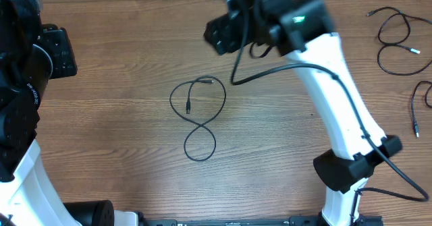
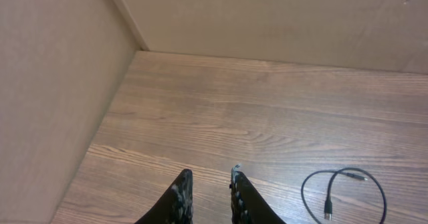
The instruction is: Untangle cables
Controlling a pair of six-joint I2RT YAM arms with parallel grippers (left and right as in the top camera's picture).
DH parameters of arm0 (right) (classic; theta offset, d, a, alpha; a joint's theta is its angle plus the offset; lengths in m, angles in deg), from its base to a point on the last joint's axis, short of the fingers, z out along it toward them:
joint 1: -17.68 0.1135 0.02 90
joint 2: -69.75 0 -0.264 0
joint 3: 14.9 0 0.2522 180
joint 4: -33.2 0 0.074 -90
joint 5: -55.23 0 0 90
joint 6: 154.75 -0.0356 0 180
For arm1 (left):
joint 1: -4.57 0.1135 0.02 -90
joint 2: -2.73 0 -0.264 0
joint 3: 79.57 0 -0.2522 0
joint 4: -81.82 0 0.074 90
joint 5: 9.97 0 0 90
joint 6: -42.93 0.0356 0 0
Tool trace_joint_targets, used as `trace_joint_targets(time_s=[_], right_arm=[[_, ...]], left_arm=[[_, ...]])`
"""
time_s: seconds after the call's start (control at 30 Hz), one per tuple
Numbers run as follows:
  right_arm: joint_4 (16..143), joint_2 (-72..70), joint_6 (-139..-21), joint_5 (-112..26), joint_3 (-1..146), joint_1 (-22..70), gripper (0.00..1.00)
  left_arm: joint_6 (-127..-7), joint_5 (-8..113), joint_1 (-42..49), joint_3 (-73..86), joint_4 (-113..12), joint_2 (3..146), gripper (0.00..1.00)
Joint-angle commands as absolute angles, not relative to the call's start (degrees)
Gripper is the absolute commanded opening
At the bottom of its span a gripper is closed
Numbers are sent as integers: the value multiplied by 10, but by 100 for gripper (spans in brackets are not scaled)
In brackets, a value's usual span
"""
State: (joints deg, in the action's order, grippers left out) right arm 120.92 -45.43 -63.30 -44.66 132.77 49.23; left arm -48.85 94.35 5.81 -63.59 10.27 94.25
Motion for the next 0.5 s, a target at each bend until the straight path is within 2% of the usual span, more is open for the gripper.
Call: trace_joint_targets(time_s=[0.0, 0.27, 0.47], right_arm=[[1164, -455, -635, -452, 1243, 524, 72], [991, -455, -634, -452, 1012, 581, 73], [914, -455, -632, -451, 893, 604, 73]], left_arm=[[-494, 934, 62, -638, 100, 942, 20], [-494, 934, 62, -638, 100, 943, 19], [-494, 915, 62, -638, 101, 956, 12]])
